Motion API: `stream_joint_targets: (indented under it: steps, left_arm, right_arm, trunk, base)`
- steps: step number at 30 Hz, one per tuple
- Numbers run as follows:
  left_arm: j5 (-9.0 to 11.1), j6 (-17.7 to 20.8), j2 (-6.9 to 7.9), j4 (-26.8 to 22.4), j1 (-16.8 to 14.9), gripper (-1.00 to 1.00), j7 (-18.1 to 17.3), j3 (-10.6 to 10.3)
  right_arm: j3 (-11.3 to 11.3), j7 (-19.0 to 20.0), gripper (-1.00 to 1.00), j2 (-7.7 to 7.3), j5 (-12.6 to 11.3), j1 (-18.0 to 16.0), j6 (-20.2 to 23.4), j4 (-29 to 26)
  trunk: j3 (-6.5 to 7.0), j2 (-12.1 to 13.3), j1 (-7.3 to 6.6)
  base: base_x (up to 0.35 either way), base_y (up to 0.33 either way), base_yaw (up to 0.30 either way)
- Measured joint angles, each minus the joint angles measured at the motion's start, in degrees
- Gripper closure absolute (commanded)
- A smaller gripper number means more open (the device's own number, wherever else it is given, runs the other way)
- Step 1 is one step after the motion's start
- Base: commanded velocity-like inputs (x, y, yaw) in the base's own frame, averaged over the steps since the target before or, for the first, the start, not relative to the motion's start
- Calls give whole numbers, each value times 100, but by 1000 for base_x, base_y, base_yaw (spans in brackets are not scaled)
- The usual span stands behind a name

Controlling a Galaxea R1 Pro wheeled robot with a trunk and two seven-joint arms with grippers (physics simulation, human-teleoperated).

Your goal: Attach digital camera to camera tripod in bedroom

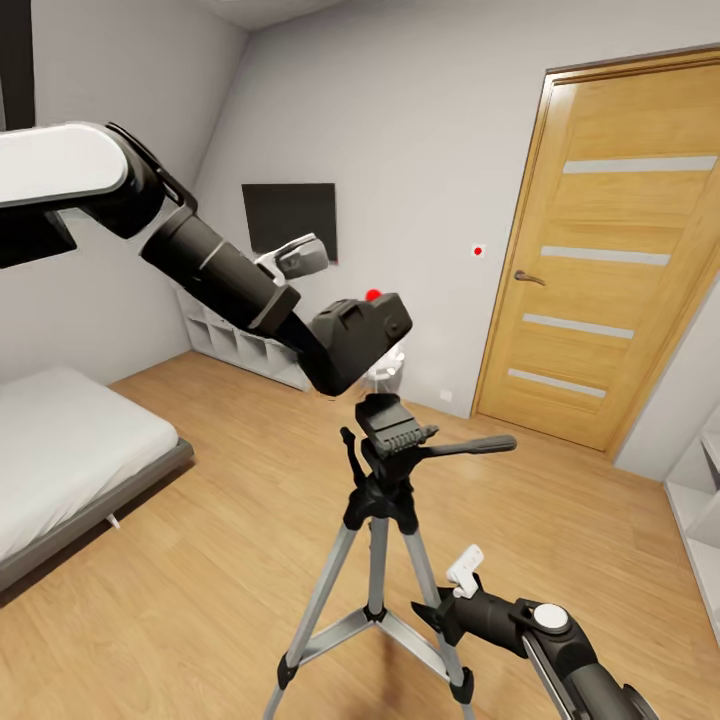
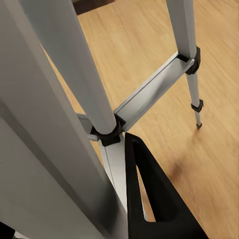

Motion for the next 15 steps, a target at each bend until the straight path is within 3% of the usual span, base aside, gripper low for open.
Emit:
stream_joint_targets:
  steps: [5, 15]
  left_arm:
    - [-8, 1, 18, -11, -175, 100, -139, 0]
    - [-11, -1, 5, -180, -238, 100, -435, -61]
  right_arm:
    - [8, -66, 100, 91, 83, 1, 18, -16]
    - [10, -64, 100, 127, 120, -2, -77, 31]
  trunk:
    - [0, 1, 0]
    - [2, 2, 0]
  base:
    - [0, 0, 0]
    - [0, 0, 0]
